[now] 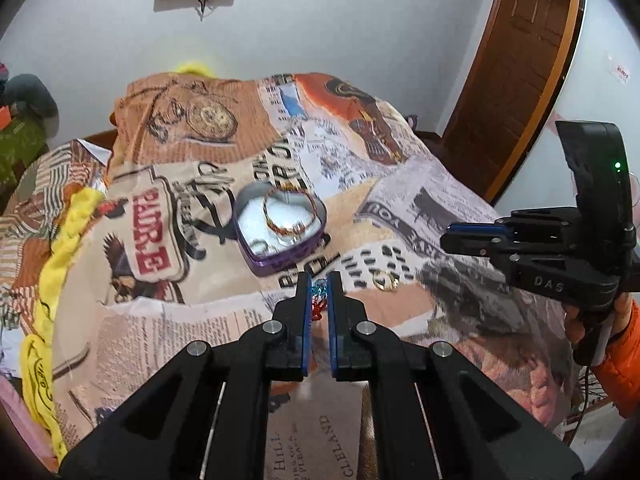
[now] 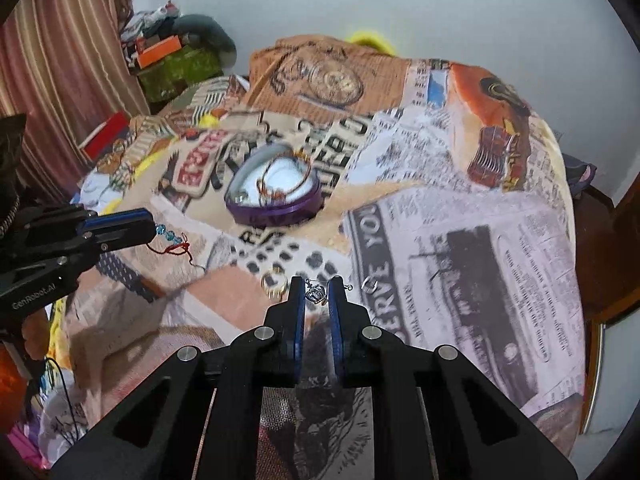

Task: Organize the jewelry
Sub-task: 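Grasp a red-beaded earring with the left tool while the right tool grasps a small silver piece, then carry both pieces over the heart tin and open both tools to drop them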

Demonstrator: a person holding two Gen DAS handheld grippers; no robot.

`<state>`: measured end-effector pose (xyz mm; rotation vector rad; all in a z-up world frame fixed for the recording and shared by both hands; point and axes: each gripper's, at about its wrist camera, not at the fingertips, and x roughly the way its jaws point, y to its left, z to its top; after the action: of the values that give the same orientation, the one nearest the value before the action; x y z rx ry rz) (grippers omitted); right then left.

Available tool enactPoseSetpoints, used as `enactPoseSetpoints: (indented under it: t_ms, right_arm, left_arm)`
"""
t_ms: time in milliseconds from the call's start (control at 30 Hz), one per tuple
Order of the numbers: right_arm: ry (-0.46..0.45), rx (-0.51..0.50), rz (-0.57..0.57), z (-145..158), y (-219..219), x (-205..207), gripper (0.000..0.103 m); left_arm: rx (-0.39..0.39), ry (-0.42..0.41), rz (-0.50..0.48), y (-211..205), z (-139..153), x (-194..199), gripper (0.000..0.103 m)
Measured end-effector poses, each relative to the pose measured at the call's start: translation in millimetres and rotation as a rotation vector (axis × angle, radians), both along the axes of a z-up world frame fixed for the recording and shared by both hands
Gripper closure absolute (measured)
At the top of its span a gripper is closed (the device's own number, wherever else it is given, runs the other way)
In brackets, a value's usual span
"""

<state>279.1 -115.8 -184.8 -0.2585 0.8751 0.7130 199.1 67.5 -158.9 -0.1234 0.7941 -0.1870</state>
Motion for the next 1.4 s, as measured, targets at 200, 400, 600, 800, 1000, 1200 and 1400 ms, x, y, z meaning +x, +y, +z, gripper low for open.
enactPoseSetpoints:
  t_ms: [200, 400, 600, 800, 1000, 1200, 1400]
  right_arm:
    - [-0.041, 0.044, -0.016, 21.2, 2.4, 6.9, 0.093]
    - [-0.070, 0.071, -0.009, 34.1, 12.8, 13.1, 0.093]
    - [-0.080, 0.085, 0.012, 40.4, 29.1, 23.8, 0.093]
    - [-0.078, 0.097, 0.034, 43.1, 47.7, 36.5, 0.093]
    - [-0.059, 0.086, 0.059, 35.3, 66.2, 49.6, 0.093]
    - [-0.027, 0.050, 0.089, 18.7, 83.9, 60.2, 0.093]
    - [0.053, 0.021, 0.115, -4.9, 101.3, 75.5, 0.093]
  left_arm:
    - [0.009, -0.035, 0.029, 9.8, 14.4, 6.6, 0.097]
    - [0.013, -0.063, 0.050, 18.6, 24.8, 17.2, 0.097]
    - [0.022, -0.085, 0.059, 23.6, 32.9, 32.4, 0.097]
    - [0.037, -0.095, 0.054, 24.7, 35.2, 53.3, 0.097]
    - [0.023, -0.077, 0.058, 29.2, 24.3, 72.5, 0.097]
    - [0.024, -0.043, 0.054, 31.0, 6.4, 87.7, 0.097]
    - [0.014, -0.011, 0.055, 35.2, -12.3, 101.2, 0.098]
